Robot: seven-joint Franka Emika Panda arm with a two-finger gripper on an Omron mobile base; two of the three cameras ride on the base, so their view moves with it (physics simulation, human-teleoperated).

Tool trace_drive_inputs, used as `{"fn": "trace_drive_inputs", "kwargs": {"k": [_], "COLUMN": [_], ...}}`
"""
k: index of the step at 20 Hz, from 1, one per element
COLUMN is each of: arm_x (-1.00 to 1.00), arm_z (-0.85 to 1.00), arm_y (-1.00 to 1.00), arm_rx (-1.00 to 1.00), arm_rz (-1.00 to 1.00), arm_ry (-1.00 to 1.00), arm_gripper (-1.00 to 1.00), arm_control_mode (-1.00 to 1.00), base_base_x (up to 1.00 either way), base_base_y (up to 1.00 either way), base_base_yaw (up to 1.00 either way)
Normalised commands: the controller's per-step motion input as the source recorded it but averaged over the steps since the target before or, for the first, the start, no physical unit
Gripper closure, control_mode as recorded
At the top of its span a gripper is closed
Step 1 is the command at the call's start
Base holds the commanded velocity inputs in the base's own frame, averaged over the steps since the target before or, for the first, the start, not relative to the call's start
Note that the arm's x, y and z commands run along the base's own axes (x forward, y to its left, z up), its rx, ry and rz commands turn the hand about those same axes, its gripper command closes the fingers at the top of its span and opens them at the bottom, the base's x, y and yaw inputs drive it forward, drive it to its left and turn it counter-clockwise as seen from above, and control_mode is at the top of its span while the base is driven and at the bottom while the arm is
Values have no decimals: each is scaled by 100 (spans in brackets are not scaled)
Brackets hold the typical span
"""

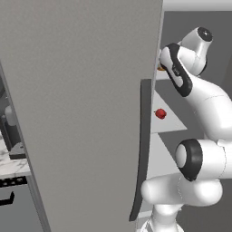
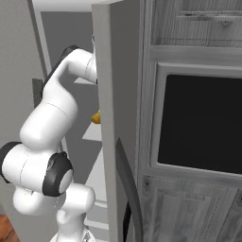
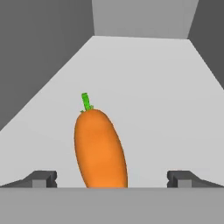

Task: Take the squash, carrot, and bell pepper from the freezer and place them in the bowl on the counter.

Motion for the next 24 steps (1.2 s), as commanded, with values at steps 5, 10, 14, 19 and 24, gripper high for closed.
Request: {"fn": "trace_drive_inputs", "kwargs": {"k": [5, 10, 14, 19, 24], "arm_x": [13, 5, 0, 0, 0], "arm_z": [-1, -7, -20, -14, 0], "arm_y": [0, 0, 1, 0, 0], "arm_rx": [0, 0, 0, 0, 0], "arm_rz": [1, 1, 0, 1, 1], "arm_ry": [3, 8, 8, 1, -1], "arm_gripper": [-100, -100, -100, 100, 100], "arm_control_mode": [-100, -100, -100, -100, -100], "base_base_x": [0, 0, 0, 0, 0], "base_base_y": [0, 0, 0, 0, 0], "base_base_yaw": [0, 0, 0, 0, 0]}}
